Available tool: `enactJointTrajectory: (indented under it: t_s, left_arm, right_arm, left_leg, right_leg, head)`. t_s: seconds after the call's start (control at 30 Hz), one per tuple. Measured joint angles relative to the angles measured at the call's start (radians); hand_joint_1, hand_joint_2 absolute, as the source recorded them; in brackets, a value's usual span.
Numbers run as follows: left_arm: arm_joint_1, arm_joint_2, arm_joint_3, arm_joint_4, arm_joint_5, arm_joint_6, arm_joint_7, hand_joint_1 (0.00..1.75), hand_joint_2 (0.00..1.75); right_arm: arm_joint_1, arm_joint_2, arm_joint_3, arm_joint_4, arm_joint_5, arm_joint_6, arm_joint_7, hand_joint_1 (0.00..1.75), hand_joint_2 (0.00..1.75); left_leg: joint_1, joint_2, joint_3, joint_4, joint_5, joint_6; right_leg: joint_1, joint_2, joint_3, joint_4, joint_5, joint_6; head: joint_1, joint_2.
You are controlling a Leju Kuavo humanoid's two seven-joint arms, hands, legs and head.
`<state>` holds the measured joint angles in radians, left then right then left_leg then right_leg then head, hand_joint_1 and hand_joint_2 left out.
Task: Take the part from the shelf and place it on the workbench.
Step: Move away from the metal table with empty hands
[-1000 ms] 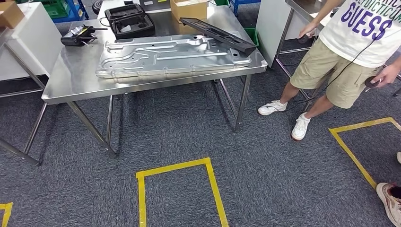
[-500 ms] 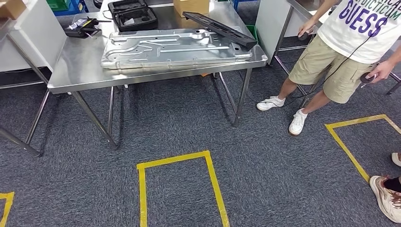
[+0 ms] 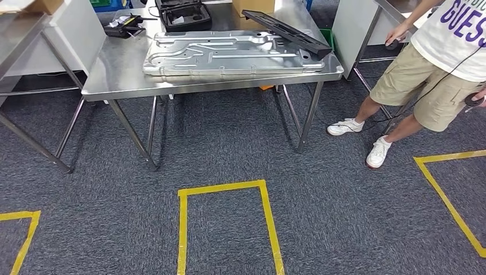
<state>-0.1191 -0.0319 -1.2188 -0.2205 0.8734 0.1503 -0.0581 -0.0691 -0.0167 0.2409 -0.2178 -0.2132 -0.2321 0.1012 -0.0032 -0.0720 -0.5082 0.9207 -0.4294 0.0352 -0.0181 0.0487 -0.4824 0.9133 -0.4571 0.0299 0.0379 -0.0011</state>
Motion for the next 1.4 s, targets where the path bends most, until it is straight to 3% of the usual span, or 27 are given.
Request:
enactJointTrajectory:
  t_s: [0.07,0.13,0.2,0.23,0.27,0.37,0.43,0.47,0.53,0.6,0.67,0.7,0.73,0.8,0.87,0.93,1.0,1.07,1.13,1.2,1.23,1.27,1.3,1.37,1.4]
  left_arm:
    - [0.000,0.001,0.000,0.000,0.000,0.000,0.000,0.00,0.00]
    - [-0.001,0.000,-0.001,0.000,0.000,0.000,0.000,0.00,0.00]
    - [0.001,0.000,-0.002,0.000,0.000,-0.001,0.000,0.00,0.00]
    - [0.002,0.000,-0.003,0.000,0.000,-0.001,0.000,0.00,0.00]
    - [0.003,0.000,-0.003,0.000,0.000,-0.001,0.000,0.00,0.00]
    - [-0.002,0.001,-0.004,0.000,0.000,-0.001,0.000,0.00,0.00]
    - [-0.005,0.001,-0.005,0.000,0.000,-0.001,0.001,0.00,0.00]
    - [-0.004,0.001,-0.005,0.000,0.000,-0.001,0.001,0.00,0.00]
    - [0.001,0.001,-0.006,0.000,0.000,-0.001,0.003,0.00,0.00]
    - [0.000,0.001,-0.006,0.000,0.000,-0.001,0.004,0.00,0.87]
    - [-0.002,0.001,-0.006,0.000,0.000,-0.001,0.005,0.00,1.75]
    - [-0.002,0.001,-0.006,0.000,0.000,-0.001,0.005,0.00,1.75]
    - [0.000,0.001,-0.006,0.000,0.000,-0.001,0.005,0.00,1.75]
    - [0.002,0.001,-0.007,0.000,0.000,-0.001,0.005,0.00,1.75]
    - [-0.001,0.000,-0.007,0.000,0.000,-0.002,0.005,0.00,1.75]
    - [-0.002,0.000,-0.007,0.000,0.000,-0.003,0.004,0.00,1.75]
    - [0.001,0.001,-0.007,0.000,0.000,-0.005,0.004,0.00,1.75]
    - [0.003,0.002,-0.007,0.000,0.000,-0.007,0.004,0.00,1.75]
    - [0.001,0.002,-0.007,0.000,-0.001,-0.009,0.004,0.00,1.75]
    - [-0.002,0.001,-0.007,0.000,0.000,-0.012,0.002,0.00,1.75]
    - [-0.003,0.001,-0.007,0.000,0.000,-0.012,0.001,0.00,1.75]
    - [-0.004,0.001,-0.006,0.000,0.001,-0.013,0.000,0.00,1.75]
    - [-0.005,0.001,-0.007,0.000,0.000,-0.013,0.000,0.00,1.75]
    - [-0.005,0.001,-0.007,0.000,0.000,-0.013,0.001,0.00,1.75]
    - [-0.005,0.001,-0.007,0.000,-0.001,-0.013,0.001,0.00,1.75]
  right_arm:
    - [0.000,0.001,0.004,0.000,0.000,0.001,0.000,0.00,0.00]
    - [0.001,0.000,0.007,0.001,0.000,0.001,0.001,0.00,0.00]
    - [0.001,0.000,0.008,0.002,0.000,0.002,0.001,0.00,0.00]
    - [0.001,0.000,0.009,0.002,0.000,0.002,0.002,0.00,0.00]
    - [0.001,0.000,0.009,0.002,0.000,0.002,0.002,0.00,0.00]
    - [0.000,0.001,0.011,0.002,0.001,0.002,0.003,0.00,0.00]
    - [-0.002,0.001,0.012,0.003,0.001,0.002,0.004,0.00,0.00]
    - [-0.004,0.001,0.013,0.003,0.002,0.002,0.005,0.00,0.00]
    - [-0.007,0.000,0.017,0.003,0.002,0.002,0.006,0.00,0.00]
    - [-0.006,-0.001,0.021,0.003,0.002,0.002,0.007,0.00,0.00]
    - [-0.003,0.000,0.025,0.003,0.002,0.002,0.009,0.00,0.00]
    - [-0.001,0.000,0.026,0.003,0.002,0.002,0.010,0.00,0.00]
    - [0.000,0.000,0.027,0.003,0.003,0.002,0.012,0.00,0.00]
    - [0.001,-0.001,0.029,0.003,0.003,0.002,0.015,0.00,0.00]
    - [0.002,-0.001,0.030,0.004,0.003,0.002,0.018,0.00,0.00]
    - [0.002,-0.001,0.033,0.005,0.003,0.002,0.020,0.00,0.00]
    - [-0.001,0.000,0.035,0.005,0.003,0.002,0.022,0.00,0.00]
    - [-0.002,0.000,0.035,0.005,0.002,0.002,0.023,0.00,0.00]
    - [-0.001,-0.001,0.035,0.005,0.002,0.002,0.023,0.00,0.00]
    - [0.001,-0.001,0.035,0.005,0.002,0.002,0.023,0.00,0.00]
    - [0.001,-0.001,0.035,0.005,0.002,0.002,0.023,0.00,0.00]
    - [0.000,-0.001,0.036,0.005,0.002,0.002,0.023,0.00,0.00]
    - [-0.001,-0.001,0.036,0.005,0.002,0.002,0.024,0.00,0.00]
    - [-0.003,0.000,0.036,0.005,0.002,0.002,0.024,0.00,0.00]
    - [-0.003,-0.001,0.036,0.005,0.002,0.002,0.024,0.00,0.00]
  left_leg:
    - [0.002,0.028,-0.042,0.086,-0.049,-0.011]
    - [0.007,0.049,-0.114,0.237,-0.117,-0.022]
    - [0.012,0.054,-0.155,0.325,-0.140,-0.030]
    - [0.015,0.057,-0.148,0.311,-0.126,-0.032]
    - [0.017,0.063,-0.122,0.262,-0.097,-0.033]
    - [0.014,0.120,-0.014,0.048,-0.013,-0.027]
    - [0.009,0.130,0.001,0.006,-0.005,-0.015]
    - [0.009,0.119,-0.003,0.010,-0.005,-0.007]
    - [0.009,0.101,-0.007,0.008,-0.001,0.007]
    - [0.009,0.083,-0.010,0.007,0.004,0.019]
    - [0.005,0.061,-0.012,0.007,0.006,0.025]
    - [0.004,0.048,-0.013,0.008,0.006,0.026]
    - [0.003,0.035,-0.012,0.008,0.006,0.026]
    - [0.004,0.007,-0.010,0.011,0.006,0.025]
    - [0.002,-0.017,-0.014,0.018,0.004,0.018]
    - [0.002,-0.039,-0.024,0.024,0.004,0.006]
    - [0.006,-0.051,-0.032,0.025,0.006,-0.007]
    - [0.005,-0.014,-0.053,0.067,-0.021,-0.018]
    - [0.005,0.040,-0.115,0.201,-0.089,-0.027]
    - [0.007,0.056,-0.177,0.331,-0.135,-0.031]
    - [0.008,0.059,-0.181,0.343,-0.131,-0.030]
    - [0.007,0.063,-0.164,0.311,-0.110,-0.028]
    - [0.006,0.074,-0.126,0.241,-0.077,-0.024]
    - [-0.001,0.115,-0.046,0.091,-0.024,-0.010]
    - [-0.006,0.129,-0.025,0.047,-0.012,-0.003]
  right_leg:
    - [-0.004,-0.026,0.000,-0.003,0.003,-0.009]
    - [-0.001,-0.052,-0.001,-0.003,0.002,-0.013]
    - [0.000,-0.077,-0.001,-0.003,0.001,-0.013]
    - [0.000,-0.088,-0.001,-0.003,0.001,-0.013]
    - [0.000,-0.099,0.001,-0.003,0.000,-0.011]
    - [0.006,-0.126,0.005,0.002,-0.008,0.001]
    - [0.011,-0.141,0.005,0.008,-0.013,0.012]
    - [0.010,-0.149,0.004,0.010,-0.015,0.017]
    - [0.005,-0.129,-0.005,0.036,-0.037,0.027]
    - [0.001,-0.081,-0.051,0.140,-0.101,0.032]
    - [0.002,-0.058,-0.120,0.284,-0.162,0.033]
    - [0.002,-0.056,-0.141,0.326,-0.169,0.032]
    - [0.001,-0.054,-0.144,0.326,-0.155,0.032]
    - [-0.002,-0.038,-0.096,0.217,-0.082,0.030]
    - [-0.006,0.010,-0.041,0.088,-0.029,0.026]
    - [-0.006,0.032,-0.024,0.045,-0.023,0.018]
    - [-0.004,0.010,-0.024,0.043,-0.022,0.005]
    - [-0.005,-0.016,-0.024,0.040,-0.019,-0.007]
    - [0.000,-0.046,-0.023,0.039,-0.020,-0.015]
    - [0.005,-0.078,-0.023,0.040,-0.022,-0.018]
    - [0.006,-0.092,-0.022,0.040,-0.023,-0.019]
    - [0.007,-0.105,-0.021,0.040,-0.024,-0.018]
    - [0.007,-0.117,-0.018,0.039,-0.026,-0.017]
    - [0.011,-0.137,-0.012,0.040,-0.031,-0.011]
    - [0.013,-0.145,-0.009,0.040,-0.034,-0.008]
  head:
    - [-0.004,0.000]
    - [-0.007,0.000]
    - [-0.007,0.000]
    - [-0.007,0.000]
    - [-0.007,0.000]
    - [-0.008,0.000]
    - [-0.006,0.000]
    - [-0.004,0.000]
    - [-0.002,0.000]
    - [-0.002,0.000]
    - [-0.001,0.000]
    - [-0.001,0.000]
    - [-0.001,0.000]
    - [-0.001,0.000]
    - [-0.001,0.000]
    - [-0.002,0.000]
    - [-0.002,0.000]
    - [-0.005,0.000]
    - [-0.008,0.000]
    - [-0.009,0.000]
    - [-0.009,0.000]
    - [-0.009,0.000]
    - [-0.009,0.000]
    - [-0.009,0.000]
    - [-0.008,0.000]
